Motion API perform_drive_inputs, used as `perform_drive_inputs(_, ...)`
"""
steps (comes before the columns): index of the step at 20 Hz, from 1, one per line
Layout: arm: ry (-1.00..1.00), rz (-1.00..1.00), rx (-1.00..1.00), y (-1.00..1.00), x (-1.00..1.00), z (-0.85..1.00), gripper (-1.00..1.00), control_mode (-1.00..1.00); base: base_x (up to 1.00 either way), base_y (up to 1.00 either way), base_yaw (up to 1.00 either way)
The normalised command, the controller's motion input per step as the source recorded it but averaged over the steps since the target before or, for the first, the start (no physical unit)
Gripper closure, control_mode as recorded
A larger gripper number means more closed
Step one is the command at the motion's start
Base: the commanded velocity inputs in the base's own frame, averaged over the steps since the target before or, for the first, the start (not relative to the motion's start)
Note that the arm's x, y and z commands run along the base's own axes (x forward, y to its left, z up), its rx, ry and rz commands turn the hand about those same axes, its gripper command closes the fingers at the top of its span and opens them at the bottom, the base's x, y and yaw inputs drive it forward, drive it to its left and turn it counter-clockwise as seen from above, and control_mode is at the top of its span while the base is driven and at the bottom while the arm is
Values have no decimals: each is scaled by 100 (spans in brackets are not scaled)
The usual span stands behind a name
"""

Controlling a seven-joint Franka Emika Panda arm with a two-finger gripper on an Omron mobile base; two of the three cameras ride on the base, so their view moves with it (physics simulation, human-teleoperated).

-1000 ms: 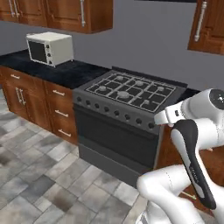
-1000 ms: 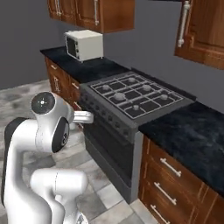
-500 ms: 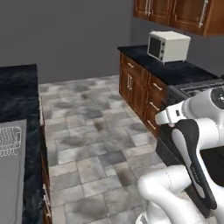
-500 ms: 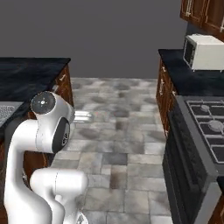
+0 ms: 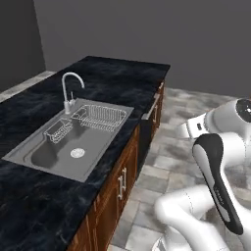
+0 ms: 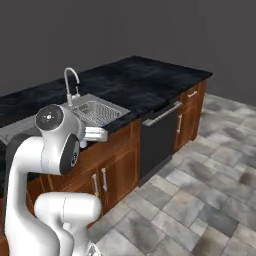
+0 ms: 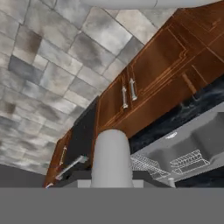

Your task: Pick up the marshmallow and place it in the cup of hot chocolate on the dining counter.

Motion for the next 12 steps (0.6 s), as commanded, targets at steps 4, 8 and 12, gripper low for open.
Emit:
perform_drive_inputs(4, 0, 0, 0, 0, 0, 0, 100, 100, 0, -4, 99)
perform_drive_inputs(8, 0, 0, 0, 0, 0, 0, 100, 100, -5, -19, 95)
perform_drive_inputs(12, 0, 0, 0, 0, 0, 0, 100, 100, -13, -57, 75)
